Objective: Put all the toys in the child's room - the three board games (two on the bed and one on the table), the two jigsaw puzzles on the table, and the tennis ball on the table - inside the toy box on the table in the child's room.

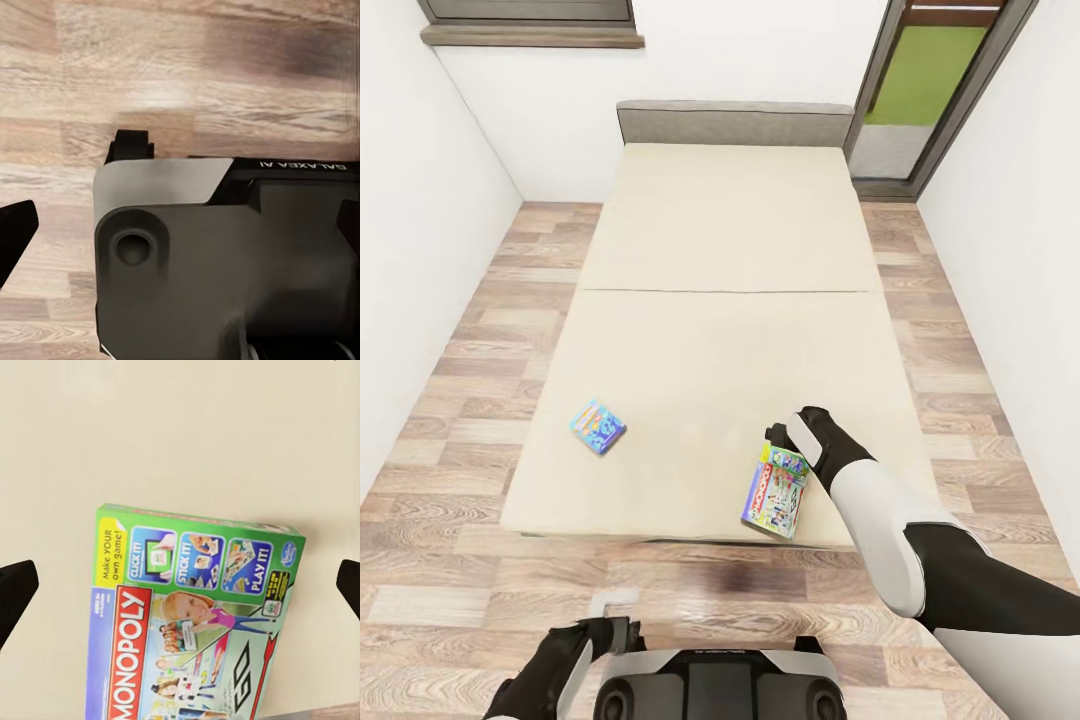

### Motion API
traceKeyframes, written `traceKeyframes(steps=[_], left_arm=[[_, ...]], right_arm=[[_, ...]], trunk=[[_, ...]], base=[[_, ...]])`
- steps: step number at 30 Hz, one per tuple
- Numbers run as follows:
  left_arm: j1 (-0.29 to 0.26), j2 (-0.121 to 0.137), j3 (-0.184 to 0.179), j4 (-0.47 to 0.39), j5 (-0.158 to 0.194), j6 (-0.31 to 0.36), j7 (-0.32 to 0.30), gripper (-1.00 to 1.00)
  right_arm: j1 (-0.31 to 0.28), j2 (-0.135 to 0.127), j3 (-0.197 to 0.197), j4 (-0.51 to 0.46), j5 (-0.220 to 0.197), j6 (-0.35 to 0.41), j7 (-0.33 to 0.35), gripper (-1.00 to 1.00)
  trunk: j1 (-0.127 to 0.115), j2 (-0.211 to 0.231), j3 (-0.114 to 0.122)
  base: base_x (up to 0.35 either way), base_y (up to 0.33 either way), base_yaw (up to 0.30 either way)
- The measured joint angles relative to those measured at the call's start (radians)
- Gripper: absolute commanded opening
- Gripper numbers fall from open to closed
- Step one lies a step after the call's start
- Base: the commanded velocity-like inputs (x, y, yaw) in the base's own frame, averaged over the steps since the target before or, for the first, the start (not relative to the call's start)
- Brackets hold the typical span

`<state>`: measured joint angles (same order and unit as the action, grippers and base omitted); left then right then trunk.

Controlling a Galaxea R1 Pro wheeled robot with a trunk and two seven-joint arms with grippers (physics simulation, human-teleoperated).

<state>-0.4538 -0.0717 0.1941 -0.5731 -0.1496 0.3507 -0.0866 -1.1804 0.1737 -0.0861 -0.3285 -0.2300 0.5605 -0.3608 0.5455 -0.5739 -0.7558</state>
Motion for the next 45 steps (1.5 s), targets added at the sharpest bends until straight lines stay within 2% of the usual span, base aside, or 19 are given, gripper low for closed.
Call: traceKeyframes(steps=[4,10,27,45], left_arm=[[-0.056,-0.005,0.002,0.003,0.001,0.03,0.0,1.0],[-0.078,-0.004,0.003,0.011,0.0,0.028,0.001,1.0],[-0.083,-0.01,0.001,0.012,-0.002,0.027,0.001,1.0],[-0.083,-0.013,0.0,0.012,-0.003,0.027,-0.001,1.0]], right_arm=[[0.0,0.0,0.0,0.0,0.0,-0.001,0.0,1.0],[0.001,0.0,-0.001,-0.001,0.0,-0.003,0.001,1.0],[0.001,0.0,0.0,-0.001,0.0,-0.005,0.001,1.0],[0.001,0.0,-0.001,-0.001,0.0,-0.007,0.001,1.0]], trunk=[[0.0,0.0,0.0],[0.0,0.0,0.0],[0.0,0.0,-0.001],[0.0,0.0,-0.028]], base=[[0.0,0.0,0.0],[0.0,0.0,0.0],[0.0,0.0,0.0],[0.0,0.0,0.0]])
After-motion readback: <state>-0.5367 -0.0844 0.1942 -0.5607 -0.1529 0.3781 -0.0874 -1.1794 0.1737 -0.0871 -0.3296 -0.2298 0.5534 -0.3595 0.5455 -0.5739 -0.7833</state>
